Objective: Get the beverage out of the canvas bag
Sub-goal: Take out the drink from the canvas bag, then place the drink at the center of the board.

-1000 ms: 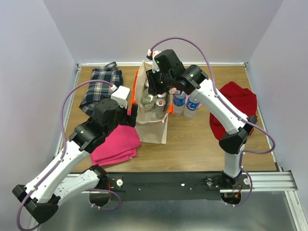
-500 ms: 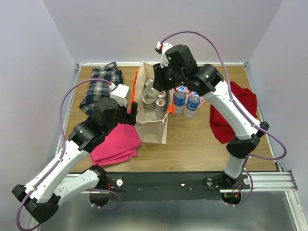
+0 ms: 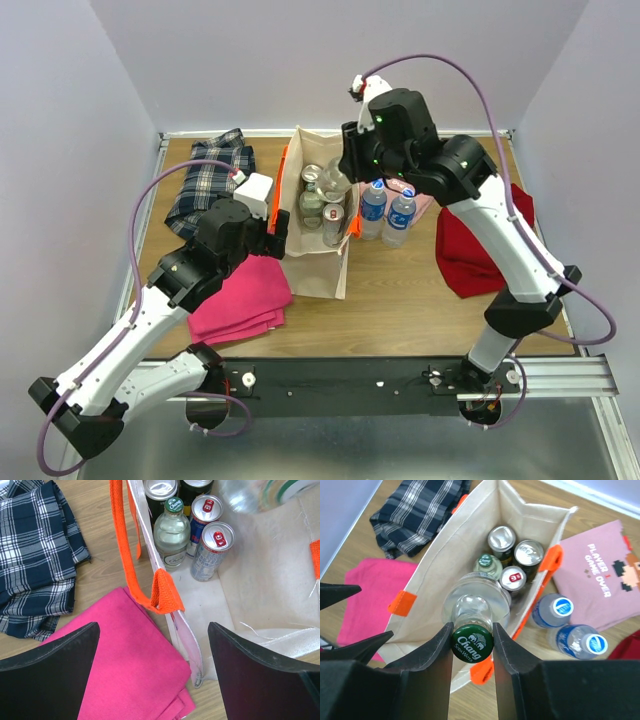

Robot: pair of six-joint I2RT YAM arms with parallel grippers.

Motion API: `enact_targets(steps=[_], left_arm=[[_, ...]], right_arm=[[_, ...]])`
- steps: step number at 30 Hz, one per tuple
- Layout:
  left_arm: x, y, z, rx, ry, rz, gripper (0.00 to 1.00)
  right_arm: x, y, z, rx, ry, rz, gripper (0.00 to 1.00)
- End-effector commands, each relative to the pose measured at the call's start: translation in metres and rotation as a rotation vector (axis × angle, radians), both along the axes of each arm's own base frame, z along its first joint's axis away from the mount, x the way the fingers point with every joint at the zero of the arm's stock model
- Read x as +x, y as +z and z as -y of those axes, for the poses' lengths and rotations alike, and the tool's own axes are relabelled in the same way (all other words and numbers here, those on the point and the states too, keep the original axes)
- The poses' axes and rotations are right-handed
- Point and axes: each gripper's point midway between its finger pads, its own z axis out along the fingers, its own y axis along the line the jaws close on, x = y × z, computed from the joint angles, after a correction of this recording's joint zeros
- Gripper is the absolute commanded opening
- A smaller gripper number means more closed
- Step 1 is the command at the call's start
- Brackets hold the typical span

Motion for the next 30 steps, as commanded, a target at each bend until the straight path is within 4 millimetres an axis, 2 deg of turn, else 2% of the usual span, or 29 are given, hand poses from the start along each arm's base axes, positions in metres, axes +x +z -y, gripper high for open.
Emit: enact_targets(steps=[1, 11, 16, 20, 21, 25, 28, 30], left_arm=[[0.003, 0.016, 0.006, -0.03, -0.017, 0.032, 0.99], [0.006, 0.014, 0.008, -0.024, -0.021, 0.033, 0.99], [0.007, 0.015, 0.01, -0.025, -0.021, 0.03, 0.99], [0.009, 0.014, 0.011, -0.024, -0.021, 0.029, 0.99], [0.01, 0.014, 0.011, -0.022, -0.021, 0.03, 0.99], [0.01, 0.014, 0.012, -0.023, -0.019, 0.032, 0.99], [0.01, 0.013, 0.012, -0.023, -0.021, 0.028, 0.99], [0.01, 0.013, 0.013, -0.024, -0.022, 0.026, 0.99]], right_arm=[[-0.011, 0.093, 0.04, 0.173, -0.107, 0.225, 0.01], [-0.027, 0.11, 0.09, 0.188, -0.238, 0.279, 0.01], [-0.032, 0.102, 0.101, 0.172, -0.264, 0.261, 0.01], [-0.033, 0.078, 0.106, 0.127, -0.289, 0.217, 0.01], [-0.032, 0.062, 0.105, 0.094, -0.294, 0.192, 0.01], [-0.032, 0.031, 0.111, 0.031, -0.329, 0.133, 0.01], [-0.033, 0.007, 0.107, -0.005, -0.32, 0.089, 0.01], [-0.035, -0.002, 0.105, -0.015, -0.31, 0.072, 0.01]])
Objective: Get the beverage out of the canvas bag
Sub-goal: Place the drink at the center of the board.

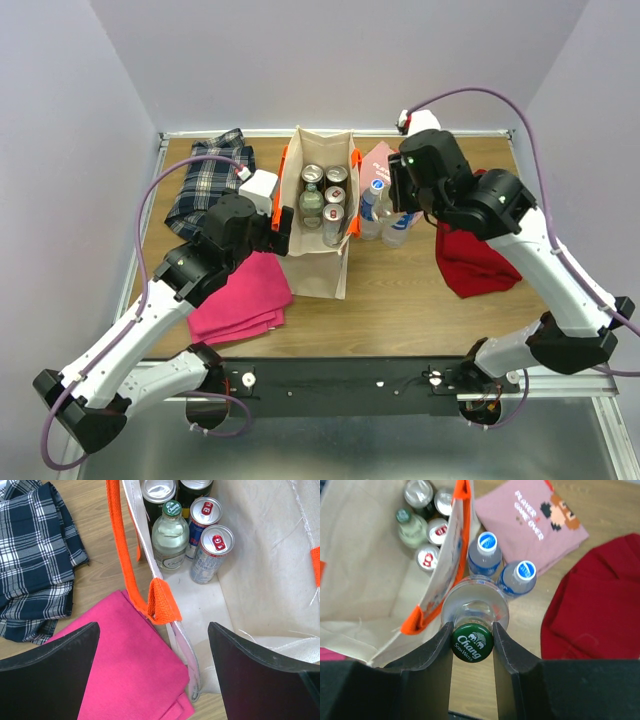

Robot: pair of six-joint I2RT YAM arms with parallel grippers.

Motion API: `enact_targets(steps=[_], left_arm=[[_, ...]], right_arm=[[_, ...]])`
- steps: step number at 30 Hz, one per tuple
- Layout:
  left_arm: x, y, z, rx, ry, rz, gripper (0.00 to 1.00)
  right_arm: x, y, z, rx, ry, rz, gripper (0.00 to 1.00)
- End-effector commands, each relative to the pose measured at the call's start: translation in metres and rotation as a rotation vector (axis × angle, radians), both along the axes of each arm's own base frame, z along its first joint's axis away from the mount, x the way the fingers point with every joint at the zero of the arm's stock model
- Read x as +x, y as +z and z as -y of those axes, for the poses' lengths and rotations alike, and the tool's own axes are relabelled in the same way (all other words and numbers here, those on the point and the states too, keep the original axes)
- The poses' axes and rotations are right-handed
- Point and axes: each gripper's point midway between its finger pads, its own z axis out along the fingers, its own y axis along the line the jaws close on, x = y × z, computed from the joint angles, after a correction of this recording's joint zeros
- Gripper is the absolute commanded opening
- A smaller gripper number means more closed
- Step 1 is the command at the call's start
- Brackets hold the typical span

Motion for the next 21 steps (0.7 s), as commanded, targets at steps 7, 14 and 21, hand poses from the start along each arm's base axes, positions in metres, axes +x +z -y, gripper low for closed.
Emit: enact_targets(steps=[7, 14, 21], left_arm=[[0.005, 0.012, 0.008, -0.027, -0.015, 0.017, 0.99], [0.003, 0.012, 0.007, -0.036, -0.015, 0.02, 0.99], [0.002, 0.015, 0.006, -0.036, -0.016, 0.029, 0.99]], right_arm=[[0.003, -0.02, -0.003, 0.06, -0.033, 0.036, 0.01], [0.011, -0.051, -0.007, 0.043, -0.041, 0.041, 0.01], [0.02, -0.084, -0.021, 0.03, -0.026, 0.02, 0.01]])
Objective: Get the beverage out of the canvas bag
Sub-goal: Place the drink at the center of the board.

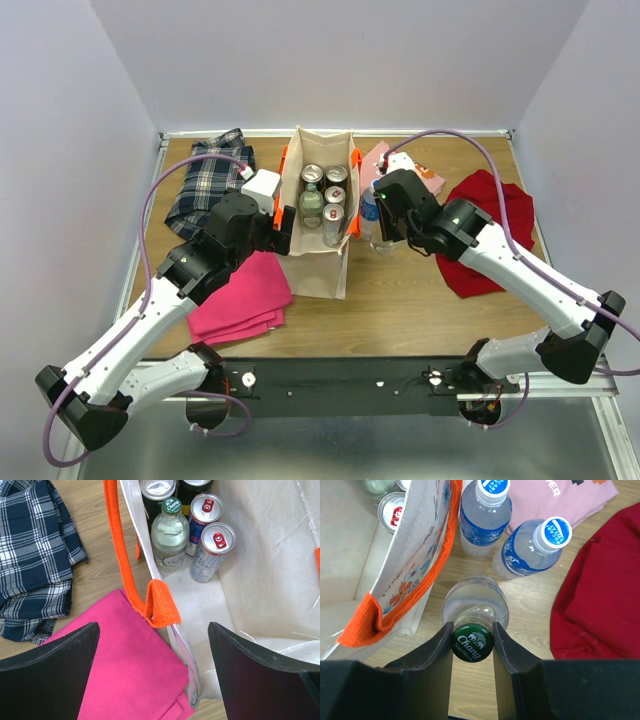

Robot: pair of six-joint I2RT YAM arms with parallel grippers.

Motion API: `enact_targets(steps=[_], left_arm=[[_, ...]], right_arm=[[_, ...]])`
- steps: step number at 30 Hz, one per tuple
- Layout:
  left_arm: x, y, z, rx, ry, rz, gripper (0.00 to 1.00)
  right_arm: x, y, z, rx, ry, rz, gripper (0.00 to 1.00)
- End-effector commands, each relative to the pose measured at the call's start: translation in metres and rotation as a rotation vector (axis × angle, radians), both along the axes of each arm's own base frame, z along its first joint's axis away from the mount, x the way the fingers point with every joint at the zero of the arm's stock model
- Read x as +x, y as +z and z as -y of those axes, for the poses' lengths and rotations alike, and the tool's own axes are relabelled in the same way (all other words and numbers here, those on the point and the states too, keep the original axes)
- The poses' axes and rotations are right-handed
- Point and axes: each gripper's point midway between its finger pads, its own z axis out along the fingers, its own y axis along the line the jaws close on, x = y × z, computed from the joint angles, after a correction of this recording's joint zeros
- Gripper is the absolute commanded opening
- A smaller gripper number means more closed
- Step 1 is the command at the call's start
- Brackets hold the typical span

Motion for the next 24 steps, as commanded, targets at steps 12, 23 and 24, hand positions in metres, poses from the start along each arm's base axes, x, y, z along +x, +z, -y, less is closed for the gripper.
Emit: enact_targets(steps=[12, 23, 24], left_arm=[[-0.006, 0.019, -0.002, -0.043, -0.012, 0.049, 0.99], [-0.009, 0.018, -0.006, -0.037, -0.008, 0.052, 0.99], [-0.009, 0.018, -0.006, -0.037, -0.008, 0.052, 0.99]], right_arm=[[0.034, -0.003, -0.04, 0.118, 0.001, 0.11, 0.01], [0.039, -0.035, -0.051, 0.087, 0.0, 0.039, 0.01], [0.039, -0.038, -0.053, 0.086, -0.001, 0.031, 0.01]])
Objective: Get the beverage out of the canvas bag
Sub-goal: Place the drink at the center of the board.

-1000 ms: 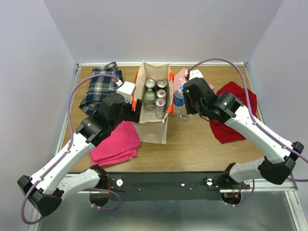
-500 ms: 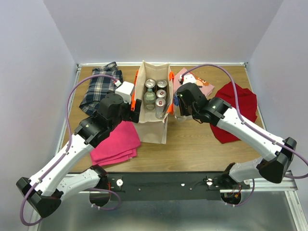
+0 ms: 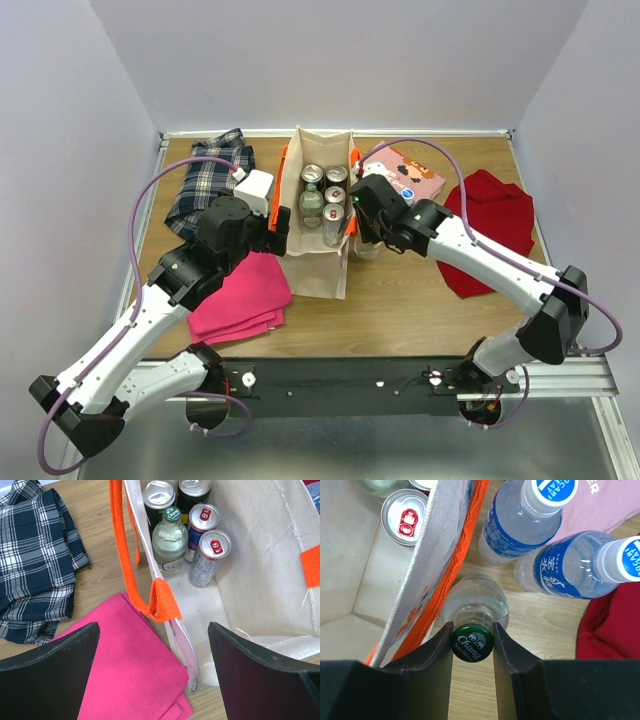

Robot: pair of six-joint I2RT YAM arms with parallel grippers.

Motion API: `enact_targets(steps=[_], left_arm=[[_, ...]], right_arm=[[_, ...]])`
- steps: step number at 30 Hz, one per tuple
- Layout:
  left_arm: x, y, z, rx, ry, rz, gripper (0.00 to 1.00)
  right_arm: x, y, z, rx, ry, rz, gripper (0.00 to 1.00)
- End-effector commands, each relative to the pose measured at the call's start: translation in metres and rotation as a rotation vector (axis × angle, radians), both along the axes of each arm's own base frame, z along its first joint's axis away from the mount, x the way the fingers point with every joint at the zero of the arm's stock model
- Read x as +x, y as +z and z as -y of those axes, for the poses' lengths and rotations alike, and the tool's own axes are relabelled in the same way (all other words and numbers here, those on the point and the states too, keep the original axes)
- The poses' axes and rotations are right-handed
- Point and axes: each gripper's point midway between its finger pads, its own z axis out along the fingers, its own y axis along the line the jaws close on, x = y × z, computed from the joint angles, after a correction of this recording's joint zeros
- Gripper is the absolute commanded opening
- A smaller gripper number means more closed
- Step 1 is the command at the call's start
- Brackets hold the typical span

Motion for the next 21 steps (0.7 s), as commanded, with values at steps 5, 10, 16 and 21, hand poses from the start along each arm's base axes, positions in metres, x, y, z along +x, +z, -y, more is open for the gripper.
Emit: enact_targets(steps=[5, 10, 16, 21], left_arm=[[-0.003, 0.002, -0.002, -0.003, -0.003, 0.013, 0.99], [-0.001, 0.001, -0.001, 0.002, -0.002, 0.012, 0.99], [0.001, -0.001, 0.0, 0.009, -0.004, 0.009, 0.99], [0.002, -0.002, 0.0, 0.009, -0.004, 0.009, 0.99]], right_arm=[[0.017, 0.011, -0.017, 0.109, -0.03, 0.058, 0.01], [0.023, 0.008, -0.015, 0.149, -0.037, 0.04, 0.01], [0.031, 0.007, -0.008, 0.187, -0.057, 0.035, 0.01], [0.035, 0.008, -0.008, 0.184, -0.049, 0.049, 0.01]])
